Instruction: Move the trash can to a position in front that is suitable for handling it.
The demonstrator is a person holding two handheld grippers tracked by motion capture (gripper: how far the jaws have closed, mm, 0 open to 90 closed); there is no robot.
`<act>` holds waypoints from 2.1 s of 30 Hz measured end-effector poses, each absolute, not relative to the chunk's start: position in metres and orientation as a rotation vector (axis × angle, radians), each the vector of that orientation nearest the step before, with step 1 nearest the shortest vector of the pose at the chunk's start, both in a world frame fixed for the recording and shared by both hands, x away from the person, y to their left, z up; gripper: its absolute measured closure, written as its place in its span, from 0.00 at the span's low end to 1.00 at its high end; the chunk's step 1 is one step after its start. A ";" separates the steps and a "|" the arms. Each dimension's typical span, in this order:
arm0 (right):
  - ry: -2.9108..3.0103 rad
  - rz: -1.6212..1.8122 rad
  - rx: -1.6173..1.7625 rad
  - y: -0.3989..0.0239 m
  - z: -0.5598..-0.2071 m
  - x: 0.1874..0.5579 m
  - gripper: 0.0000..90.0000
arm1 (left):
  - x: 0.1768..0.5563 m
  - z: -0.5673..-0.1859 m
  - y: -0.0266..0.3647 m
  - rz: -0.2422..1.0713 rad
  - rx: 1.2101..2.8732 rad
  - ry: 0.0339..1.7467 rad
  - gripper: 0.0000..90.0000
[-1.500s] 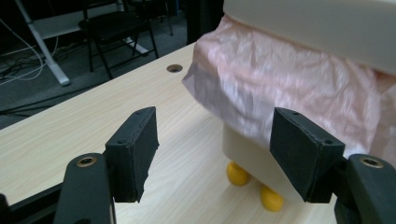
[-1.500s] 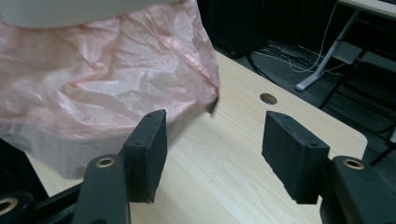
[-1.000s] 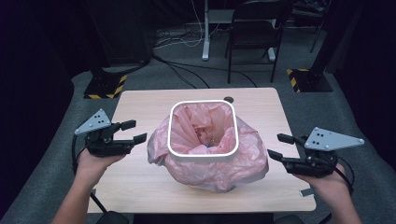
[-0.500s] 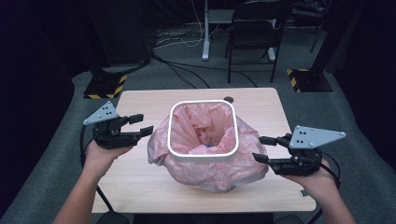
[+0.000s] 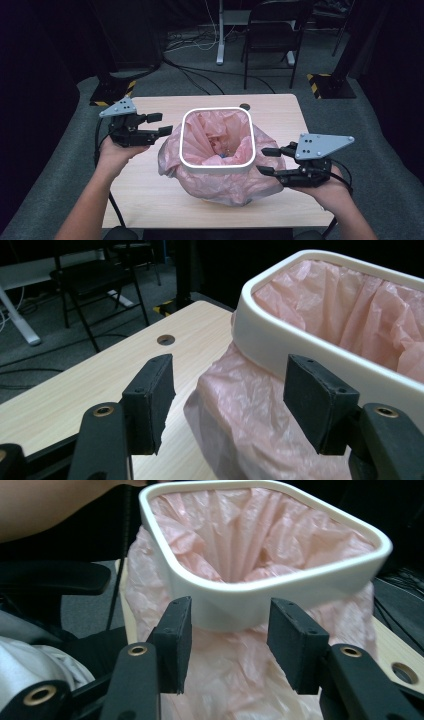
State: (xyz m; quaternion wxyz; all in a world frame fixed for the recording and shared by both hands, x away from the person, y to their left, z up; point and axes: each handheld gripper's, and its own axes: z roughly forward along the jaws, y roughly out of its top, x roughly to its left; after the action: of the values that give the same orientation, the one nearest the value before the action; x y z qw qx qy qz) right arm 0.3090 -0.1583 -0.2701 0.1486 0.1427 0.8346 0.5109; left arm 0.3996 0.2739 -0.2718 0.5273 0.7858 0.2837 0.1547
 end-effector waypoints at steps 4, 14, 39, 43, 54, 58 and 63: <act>2.412 1.494 0.378 -0.153 -0.266 0.310 0.59 | 0.405 -0.268 0.269 0.369 1.872 0.665 0.43; 2.408 1.523 0.328 -0.147 -0.260 0.310 0.61 | 0.410 -0.259 0.261 0.366 1.848 0.668 0.43; 2.457 1.533 0.248 -0.125 -0.260 0.315 0.63 | 0.431 -0.258 0.230 0.325 1.911 0.606 0.55; 2.462 1.529 0.241 -0.123 -0.261 0.315 0.64 | 0.433 -0.260 0.228 0.326 1.912 0.611 0.56; 2.491 1.527 0.206 -0.108 -0.265 0.317 0.63 | 0.439 -0.262 0.223 0.316 1.920 0.599 0.59; 2.499 1.531 0.194 -0.103 -0.266 0.318 0.64 | 0.440 -0.262 0.222 0.316 1.921 0.594 0.60; 2.508 1.530 0.179 -0.100 -0.268 0.318 0.65 | 0.441 -0.262 0.220 0.317 1.927 0.587 0.63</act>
State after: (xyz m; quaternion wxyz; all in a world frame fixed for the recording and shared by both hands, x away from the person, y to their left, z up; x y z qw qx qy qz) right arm 0.3180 -0.0997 -0.2677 0.0991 0.0605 0.8479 0.5173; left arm 0.4407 0.2196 -0.2621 0.5236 0.8051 0.2453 0.1324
